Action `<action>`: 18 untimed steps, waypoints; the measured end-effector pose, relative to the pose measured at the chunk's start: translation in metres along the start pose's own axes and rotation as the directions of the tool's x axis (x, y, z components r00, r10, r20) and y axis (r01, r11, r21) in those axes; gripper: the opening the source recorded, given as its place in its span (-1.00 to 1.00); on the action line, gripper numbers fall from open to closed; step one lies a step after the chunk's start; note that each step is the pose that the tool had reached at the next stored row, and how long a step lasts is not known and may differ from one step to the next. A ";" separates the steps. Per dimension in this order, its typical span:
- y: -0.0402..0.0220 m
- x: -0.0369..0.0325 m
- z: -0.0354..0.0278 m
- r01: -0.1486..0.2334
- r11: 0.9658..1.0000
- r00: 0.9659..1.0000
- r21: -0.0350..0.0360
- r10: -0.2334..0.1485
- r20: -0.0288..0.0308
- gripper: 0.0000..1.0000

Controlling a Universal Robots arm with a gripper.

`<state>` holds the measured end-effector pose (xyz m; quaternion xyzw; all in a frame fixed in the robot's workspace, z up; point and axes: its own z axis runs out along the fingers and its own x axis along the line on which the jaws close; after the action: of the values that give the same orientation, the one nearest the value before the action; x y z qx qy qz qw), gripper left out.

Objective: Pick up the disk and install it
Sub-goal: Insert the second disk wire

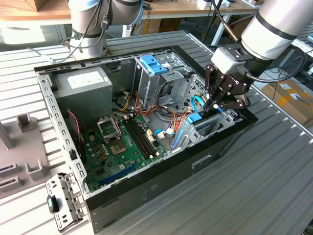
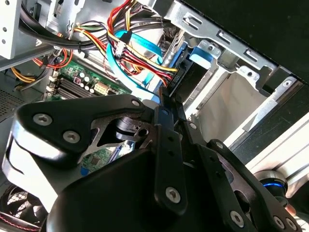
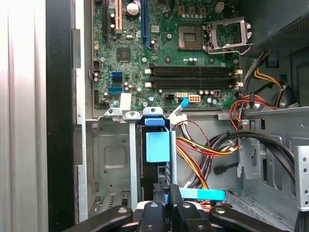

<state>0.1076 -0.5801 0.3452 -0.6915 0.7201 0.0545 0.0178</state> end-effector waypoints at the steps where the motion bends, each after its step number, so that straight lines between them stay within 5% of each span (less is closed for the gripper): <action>1: 0.0009 0.0008 0.0001 0.000 1.000 1.000 0.000 0.000 0.000 -0.67; 8: 0.0050 0.0070 0.0000 0.002 1.000 1.000 0.000 -0.002 0.000 -0.67; 10: 0.0050 0.0081 -0.0002 0.028 1.000 1.000 -0.003 -0.028 0.000 -0.67; 17: 0.0014 0.0073 -0.0064 0.084 0.996 0.996 -0.008 -0.084 0.010 -0.67; 18: 0.0010 0.0072 -0.0064 0.085 0.996 0.996 -0.008 -0.085 0.015 -0.67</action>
<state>0.1066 -0.5879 0.3509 -0.7212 0.6896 0.0619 0.0223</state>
